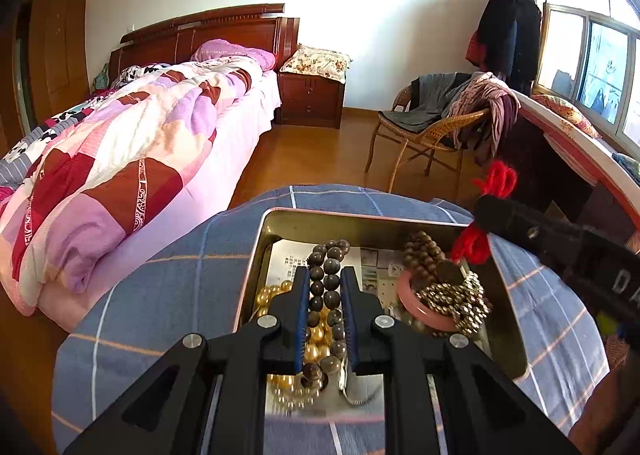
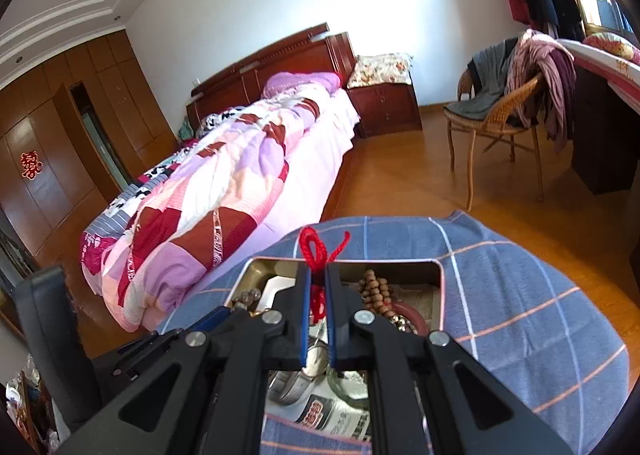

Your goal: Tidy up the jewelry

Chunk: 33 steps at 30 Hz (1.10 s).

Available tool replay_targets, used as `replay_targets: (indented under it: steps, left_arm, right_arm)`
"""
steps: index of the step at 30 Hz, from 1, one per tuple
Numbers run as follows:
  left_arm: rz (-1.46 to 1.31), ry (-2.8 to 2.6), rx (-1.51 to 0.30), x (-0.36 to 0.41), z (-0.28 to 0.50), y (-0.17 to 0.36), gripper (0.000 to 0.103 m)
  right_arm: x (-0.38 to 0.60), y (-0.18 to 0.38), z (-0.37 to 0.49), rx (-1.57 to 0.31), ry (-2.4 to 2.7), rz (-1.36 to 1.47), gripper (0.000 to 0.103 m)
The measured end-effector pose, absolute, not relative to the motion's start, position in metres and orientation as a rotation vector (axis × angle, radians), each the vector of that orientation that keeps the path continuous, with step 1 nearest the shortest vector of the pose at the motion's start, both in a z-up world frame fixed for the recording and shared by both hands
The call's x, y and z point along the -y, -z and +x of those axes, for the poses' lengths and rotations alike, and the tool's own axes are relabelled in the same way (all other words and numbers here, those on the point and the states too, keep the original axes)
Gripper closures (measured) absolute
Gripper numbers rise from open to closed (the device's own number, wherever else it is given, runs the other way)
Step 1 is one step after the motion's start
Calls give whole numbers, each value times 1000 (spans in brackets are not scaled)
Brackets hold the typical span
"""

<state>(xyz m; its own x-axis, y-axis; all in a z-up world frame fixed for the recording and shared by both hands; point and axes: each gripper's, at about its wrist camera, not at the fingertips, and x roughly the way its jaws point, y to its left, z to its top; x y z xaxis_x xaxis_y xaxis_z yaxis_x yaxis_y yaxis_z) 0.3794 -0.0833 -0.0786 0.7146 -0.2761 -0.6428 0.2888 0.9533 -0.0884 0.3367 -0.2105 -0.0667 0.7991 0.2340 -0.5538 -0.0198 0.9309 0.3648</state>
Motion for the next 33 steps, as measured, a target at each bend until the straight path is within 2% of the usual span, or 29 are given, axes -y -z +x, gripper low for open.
replay_targets:
  steps: [9, 17, 19, 21, 23, 24, 33]
  left_arm:
    - [65, 270, -763, 95, 399, 105, 88]
    - [136, 220, -733, 104, 399, 113, 87]
    - [141, 219, -733, 105, 399, 114, 81]
    - [131, 252, -737, 105, 398, 113, 52]
    - [120, 283, -740, 108, 395, 112, 36]
    - [126, 279, -737, 109, 395, 112, 32]
    - [147, 230, -712, 108, 391, 106, 30]
  right_arm:
    - [214, 97, 358, -693, -89, 348, 92]
    - [224, 110, 362, -709, -86, 403, 85]
    - [223, 106, 359, -694, -87, 396, 79]
    - [222, 102, 355, -669, -81, 391, 65]
    - [222, 95, 349, -627, -69, 386, 48]
    - [223, 92, 347, -608, -62, 383, 47]
    - [231, 87, 339, -566, 29, 371, 46]
